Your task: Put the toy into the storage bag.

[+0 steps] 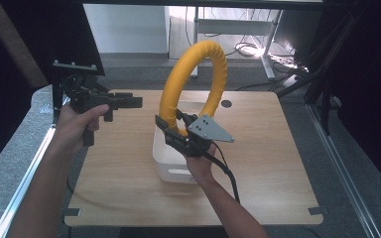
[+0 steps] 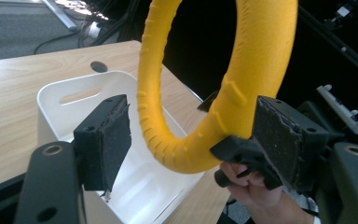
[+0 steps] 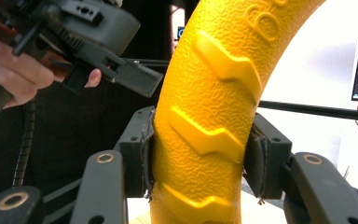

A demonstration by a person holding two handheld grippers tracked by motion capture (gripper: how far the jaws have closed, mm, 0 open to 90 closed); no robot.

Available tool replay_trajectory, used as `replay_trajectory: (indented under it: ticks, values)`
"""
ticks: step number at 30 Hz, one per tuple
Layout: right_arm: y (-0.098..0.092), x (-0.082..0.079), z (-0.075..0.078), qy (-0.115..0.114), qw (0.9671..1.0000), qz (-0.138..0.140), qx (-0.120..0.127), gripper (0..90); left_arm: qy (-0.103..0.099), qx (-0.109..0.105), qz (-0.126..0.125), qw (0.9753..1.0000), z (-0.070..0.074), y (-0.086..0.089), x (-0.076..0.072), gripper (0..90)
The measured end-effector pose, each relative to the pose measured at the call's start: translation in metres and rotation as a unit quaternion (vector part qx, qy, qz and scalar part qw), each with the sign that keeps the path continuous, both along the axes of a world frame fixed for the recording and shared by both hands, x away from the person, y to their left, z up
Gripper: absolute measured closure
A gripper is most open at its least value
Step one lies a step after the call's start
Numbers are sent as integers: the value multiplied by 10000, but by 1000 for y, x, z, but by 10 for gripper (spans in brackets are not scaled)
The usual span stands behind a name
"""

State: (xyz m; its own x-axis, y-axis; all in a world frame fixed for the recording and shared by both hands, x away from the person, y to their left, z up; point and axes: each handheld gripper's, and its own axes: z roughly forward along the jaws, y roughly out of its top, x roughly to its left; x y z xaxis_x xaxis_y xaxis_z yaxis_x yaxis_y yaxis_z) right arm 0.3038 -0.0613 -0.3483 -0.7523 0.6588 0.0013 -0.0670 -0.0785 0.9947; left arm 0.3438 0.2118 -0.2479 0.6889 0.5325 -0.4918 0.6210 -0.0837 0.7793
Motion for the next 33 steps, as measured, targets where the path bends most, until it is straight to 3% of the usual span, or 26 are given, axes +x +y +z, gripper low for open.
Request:
replay_trajectory:
  ticks: [7, 19, 33]
  values:
    - [1, 0, 0, 18, 10000, -15, -33, 501, -39, -14, -167, 9999, 19, -15, 8, 282]
    - [6, 2, -3, 61, 10000, 8, -63, 501, -38, 184, -376, 9991, 48, -46, 22, 283]
    - [11, 2, -5, 100, 9998, -5, -159, 501, 155, 413, -434, 9981, 50, -70, 39, 283]
